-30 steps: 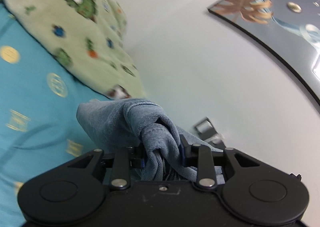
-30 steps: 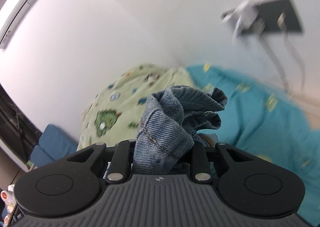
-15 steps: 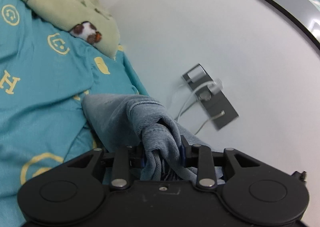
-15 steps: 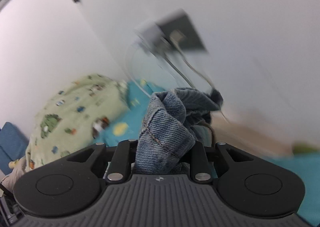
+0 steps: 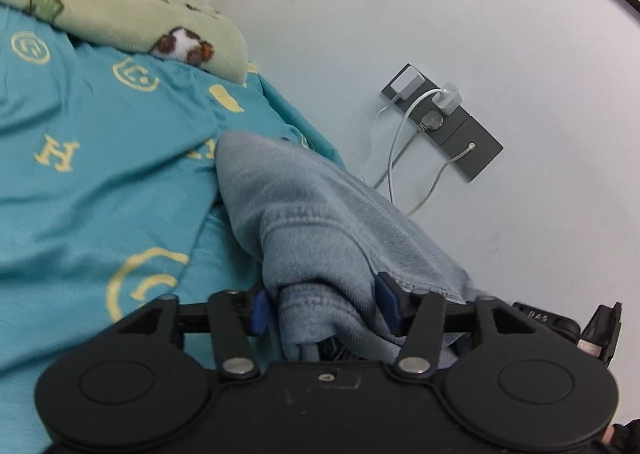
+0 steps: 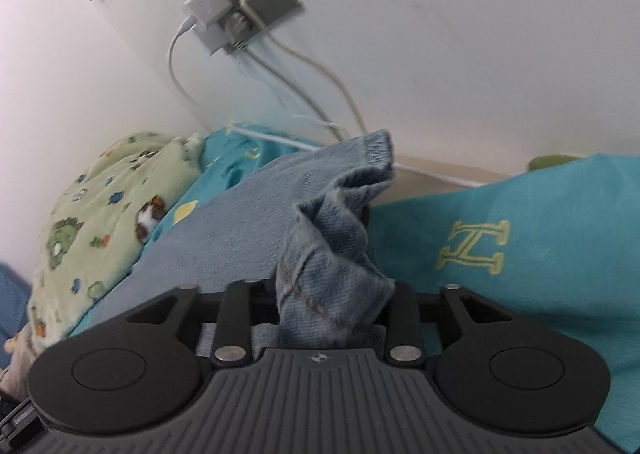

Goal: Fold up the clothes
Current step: 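Carry the folded jeans with both grippers to the bed corner and release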

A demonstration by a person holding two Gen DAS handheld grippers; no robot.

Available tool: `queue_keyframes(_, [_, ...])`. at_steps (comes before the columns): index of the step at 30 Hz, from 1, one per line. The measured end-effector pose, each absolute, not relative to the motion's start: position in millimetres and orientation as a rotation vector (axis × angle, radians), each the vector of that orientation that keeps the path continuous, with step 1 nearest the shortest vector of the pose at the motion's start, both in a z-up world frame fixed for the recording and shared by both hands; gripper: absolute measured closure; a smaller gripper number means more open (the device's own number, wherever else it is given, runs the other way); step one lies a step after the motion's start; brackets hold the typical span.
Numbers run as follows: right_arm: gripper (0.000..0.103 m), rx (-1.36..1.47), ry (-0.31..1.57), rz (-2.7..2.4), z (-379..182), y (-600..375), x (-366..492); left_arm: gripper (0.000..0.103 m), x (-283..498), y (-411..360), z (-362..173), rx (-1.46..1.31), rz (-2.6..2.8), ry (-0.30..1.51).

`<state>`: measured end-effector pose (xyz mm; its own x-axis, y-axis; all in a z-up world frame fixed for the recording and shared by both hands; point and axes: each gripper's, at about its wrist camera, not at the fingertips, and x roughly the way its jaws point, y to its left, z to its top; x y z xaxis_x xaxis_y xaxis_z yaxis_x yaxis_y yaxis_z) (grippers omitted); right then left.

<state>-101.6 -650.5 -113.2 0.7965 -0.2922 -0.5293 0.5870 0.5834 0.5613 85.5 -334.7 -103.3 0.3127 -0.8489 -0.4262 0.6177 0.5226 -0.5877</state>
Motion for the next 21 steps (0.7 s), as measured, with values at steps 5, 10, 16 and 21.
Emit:
queue_keyframes(5, [0.051,0.698,0.393,-0.592,-87.1,-637.3,-112.3,0.034,77.8,-310.4,-67.8,-0.270,-0.949,0.688])
queue_keyframes(10, [0.052,0.621,0.338,-0.600,-48.8,-619.7,-116.2,0.032,73.6,-283.2,-26.9,-0.224,-0.906,0.614])
queue_keyframes(16, [0.053,0.529,0.355,-0.475,2.9,-586.1,-87.0,0.027,67.7,-248.4,19.1,-0.176,-0.837,0.529])
queue_keyframes(21, [0.053,0.463,0.353,-0.363,39.8,-543.2,-56.1,0.022,60.7,-214.4,51.6,-0.133,-0.778,0.470])
